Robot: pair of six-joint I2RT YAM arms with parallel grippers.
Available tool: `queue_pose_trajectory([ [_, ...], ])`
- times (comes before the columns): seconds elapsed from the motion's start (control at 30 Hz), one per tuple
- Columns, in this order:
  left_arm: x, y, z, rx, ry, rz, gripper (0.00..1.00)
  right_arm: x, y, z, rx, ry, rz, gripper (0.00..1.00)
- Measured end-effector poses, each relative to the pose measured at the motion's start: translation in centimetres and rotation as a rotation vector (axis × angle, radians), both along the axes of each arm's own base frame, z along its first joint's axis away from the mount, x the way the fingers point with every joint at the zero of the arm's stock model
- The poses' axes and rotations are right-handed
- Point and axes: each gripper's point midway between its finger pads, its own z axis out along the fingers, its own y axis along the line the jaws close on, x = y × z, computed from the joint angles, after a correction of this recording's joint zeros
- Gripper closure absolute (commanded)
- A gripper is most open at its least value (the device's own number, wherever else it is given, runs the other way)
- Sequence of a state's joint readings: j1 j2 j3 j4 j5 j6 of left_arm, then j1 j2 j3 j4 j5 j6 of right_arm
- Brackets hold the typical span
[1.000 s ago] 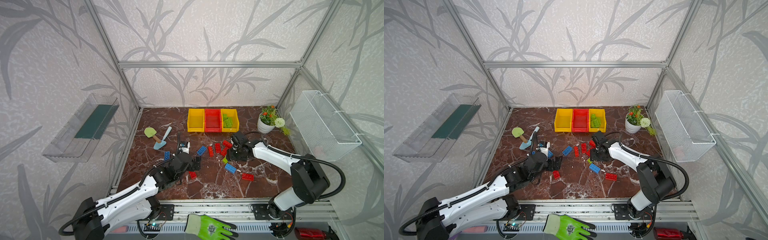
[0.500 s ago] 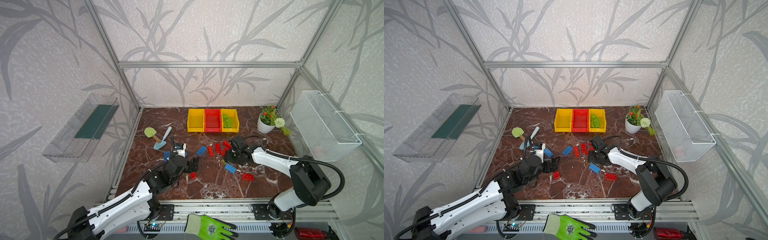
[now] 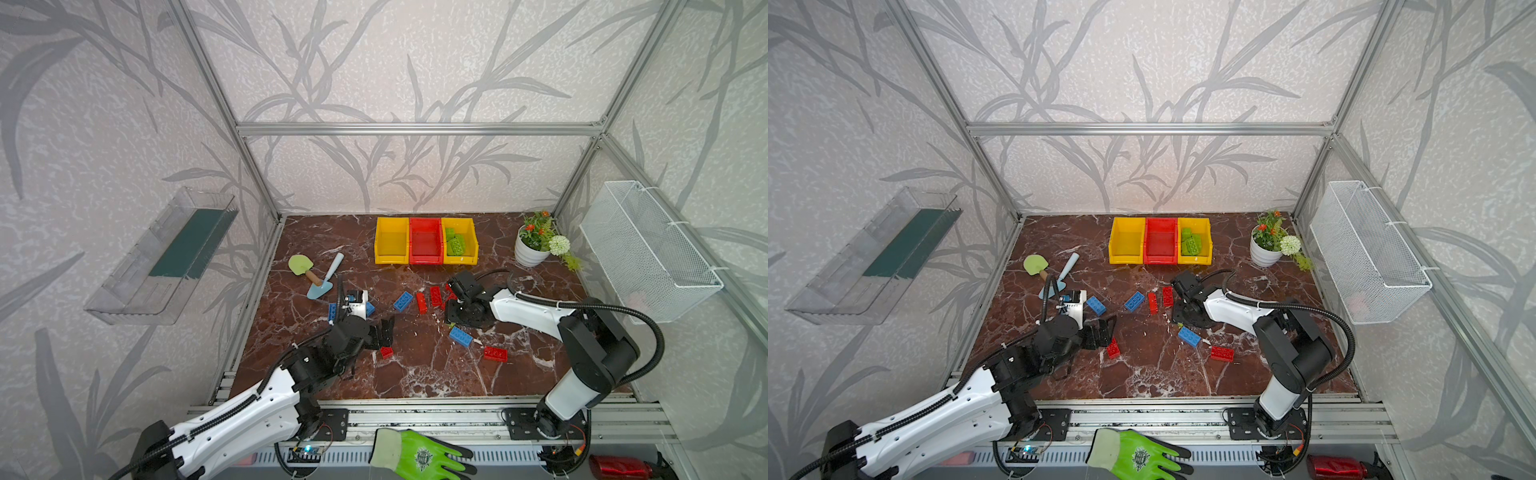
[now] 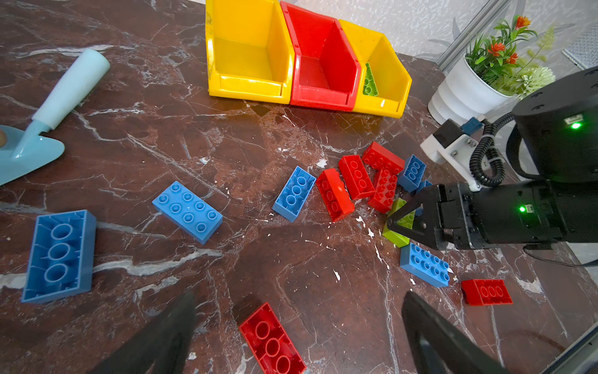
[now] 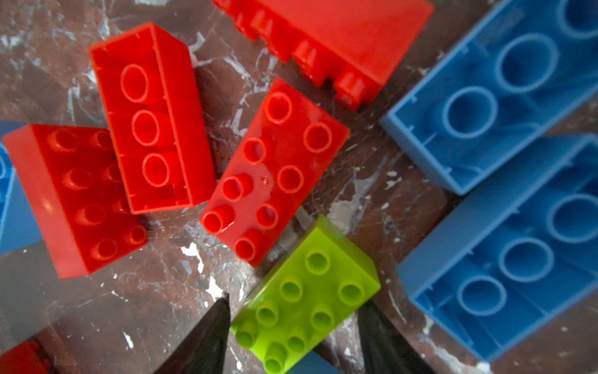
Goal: Sort the legos into containers by color
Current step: Pick up the lego from the center of the table.
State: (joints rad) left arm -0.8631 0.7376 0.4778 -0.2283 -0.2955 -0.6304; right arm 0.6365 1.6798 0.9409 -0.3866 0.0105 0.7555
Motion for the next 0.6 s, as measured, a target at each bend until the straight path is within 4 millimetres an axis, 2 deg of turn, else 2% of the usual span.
queue_pose_trajectory([
  [0.2, -0.4, 0.6, -0.1, -0.010, -0.013, 0.006, 0.01, 1.1, 1.3, -0.4, -0.020, 0.005, 0.008, 0.41],
  [0.43, -0.6, 1.1, -0.1, -0.018, -0.027, 0.015, 0.01, 1.8, 1.9, -0.7, -0.075, 0.008, 0.017, 0.66],
  [0.6, -0.7, 1.4, 0.2, -0.025, -0.038, 0.020, 0.01, 1.4, 1.7, -0.6, -0.116, 0.019, 0.029, 0.75],
])
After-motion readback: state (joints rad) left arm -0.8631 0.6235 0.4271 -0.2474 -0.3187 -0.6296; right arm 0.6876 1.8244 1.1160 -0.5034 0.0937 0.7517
